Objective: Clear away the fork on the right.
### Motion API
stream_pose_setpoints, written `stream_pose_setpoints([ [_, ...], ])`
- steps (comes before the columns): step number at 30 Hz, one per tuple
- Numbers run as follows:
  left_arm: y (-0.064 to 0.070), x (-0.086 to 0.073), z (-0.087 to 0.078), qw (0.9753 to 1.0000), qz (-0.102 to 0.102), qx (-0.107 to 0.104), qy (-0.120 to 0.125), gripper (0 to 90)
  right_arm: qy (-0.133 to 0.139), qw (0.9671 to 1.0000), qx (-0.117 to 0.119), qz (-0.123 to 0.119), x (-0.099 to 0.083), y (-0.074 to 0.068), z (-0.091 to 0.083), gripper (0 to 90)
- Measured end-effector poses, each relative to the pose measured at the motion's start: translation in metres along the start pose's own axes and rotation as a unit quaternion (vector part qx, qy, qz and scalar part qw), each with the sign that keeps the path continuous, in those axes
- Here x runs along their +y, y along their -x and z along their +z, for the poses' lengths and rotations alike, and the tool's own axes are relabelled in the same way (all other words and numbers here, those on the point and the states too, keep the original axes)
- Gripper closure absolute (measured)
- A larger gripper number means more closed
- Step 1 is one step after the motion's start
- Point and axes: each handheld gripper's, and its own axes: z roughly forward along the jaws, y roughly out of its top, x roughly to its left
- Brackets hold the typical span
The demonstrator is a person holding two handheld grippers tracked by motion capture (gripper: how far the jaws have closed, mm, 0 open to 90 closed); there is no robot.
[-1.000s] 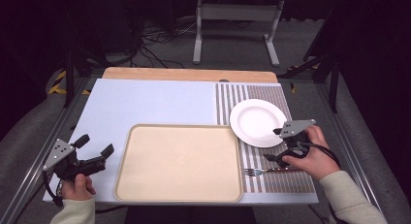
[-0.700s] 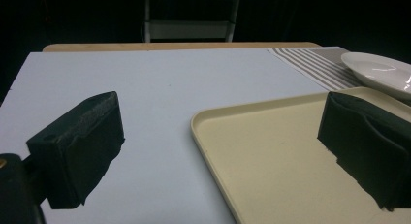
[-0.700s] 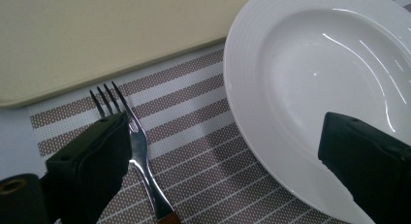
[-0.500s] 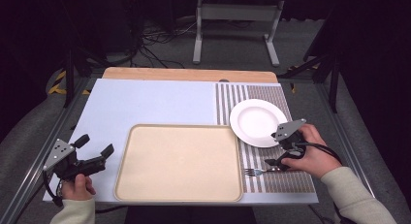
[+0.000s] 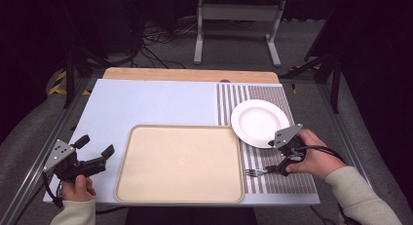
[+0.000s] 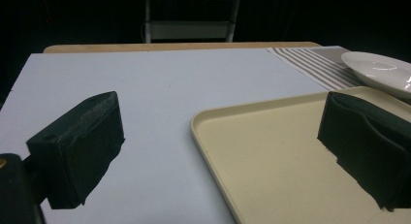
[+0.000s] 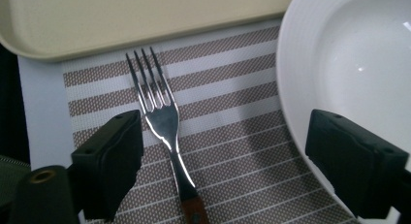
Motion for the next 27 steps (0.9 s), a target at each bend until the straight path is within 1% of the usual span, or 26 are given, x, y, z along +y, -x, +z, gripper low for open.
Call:
stream_pose_setpoints([
  [3,0.0,0.0,0.0,1.0,-0.001,0.002,0.001,3.2,-0.02,0.9997,0.012,-0.009,-0.003,-0.001,0.005,19.8],
  [4,0.0,0.0,0.0,1.0,-0.001,0.002,0.001,3.2,-0.02,0.9997,0.012,-0.009,-0.003,-0.001,0.005,19.8],
  [5,0.0,0.0,0.0,1.0,-0.001,0.001,0.0,3.2,-0.026,0.9995,0.015,-0.008,-0.004,-0.002,0.007,21.0],
  [8,0.0,0.0,0.0,1.0,0.0,0.001,0.001,3.2,-0.04,0.9987,0.032,0.004,-0.006,-0.004,0.01,25.6],
  [10,0.0,0.0,0.0,1.0,0.0,0.0,-0.001,3.2,-0.044,0.9983,0.038,-0.003,-0.007,-0.004,0.013,26.5],
  [13,0.0,0.0,0.0,1.0,-0.001,0.0,0.0,3.1,-0.065,0.9967,0.048,-0.006,-0.009,-0.006,0.017,31.4],
  [14,0.0,0.0,0.0,1.0,-0.001,0.0,0.0,3.2,-0.065,0.9967,0.048,-0.006,-0.009,-0.006,0.017,31.4],
  [16,0.0,0.0,0.0,1.0,-0.002,-0.001,0.0,3.2,-0.076,0.9956,0.054,-0.002,-0.01,-0.007,0.02,32.0],
  [17,0.0,0.0,0.001,1.0,-0.001,-0.001,-0.001,3.2,-0.076,0.9954,0.059,-0.003,-0.01,-0.007,0.021,32.8],
  [18,0.0,0.0,0.001,1.0,-0.002,-0.001,-0.001,3.2,-0.077,0.9952,0.06,-0.006,-0.011,-0.006,0.022,34.0],
  [19,0.0,0.0,0.001,1.0,-0.002,-0.001,-0.001,3.2,-0.086,0.9943,0.063,-0.005,-0.011,-0.007,0.023,36.7],
  [20,0.0,0.0,0.0,1.0,-0.001,-0.002,-0.001,3.2,-0.088,0.994,0.065,-0.008,-0.011,-0.007,0.023,38.1],
  [21,0.0,0.0,0.001,1.0,-0.001,-0.001,-0.001,3.2,-0.098,0.9928,0.068,-0.01,-0.011,-0.008,0.024,40.7],
  [22,0.0,0.0,0.001,1.0,-0.001,-0.001,-0.001,3.2,-0.098,0.9928,0.068,-0.01,-0.011,-0.008,0.024,40.7],
  [23,0.0,0.0,0.001,1.0,-0.001,-0.002,-0.002,3.2,-0.107,0.9913,0.072,-0.025,-0.01,-0.007,0.026,45.1],
  [24,0.0,0.0,0.001,1.0,-0.001,-0.002,-0.002,3.2,-0.107,0.9913,0.072,-0.025,-0.01,-0.007,0.026,45.1],
  [25,0.0,0.0,0.001,1.0,-0.002,-0.002,-0.001,3.2,-0.112,0.9904,0.074,-0.031,-0.01,-0.007,0.026,46.6],
  [26,0.0,0.0,0.001,1.0,-0.002,-0.002,-0.001,3.2,-0.118,0.9896,0.077,-0.032,-0.009,-0.007,0.026,48.3],
  [27,0.0,-0.001,0.001,1.0,-0.002,-0.003,0.0,3.2,-0.116,0.9894,0.078,-0.036,-0.008,-0.007,0.026,51.4],
])
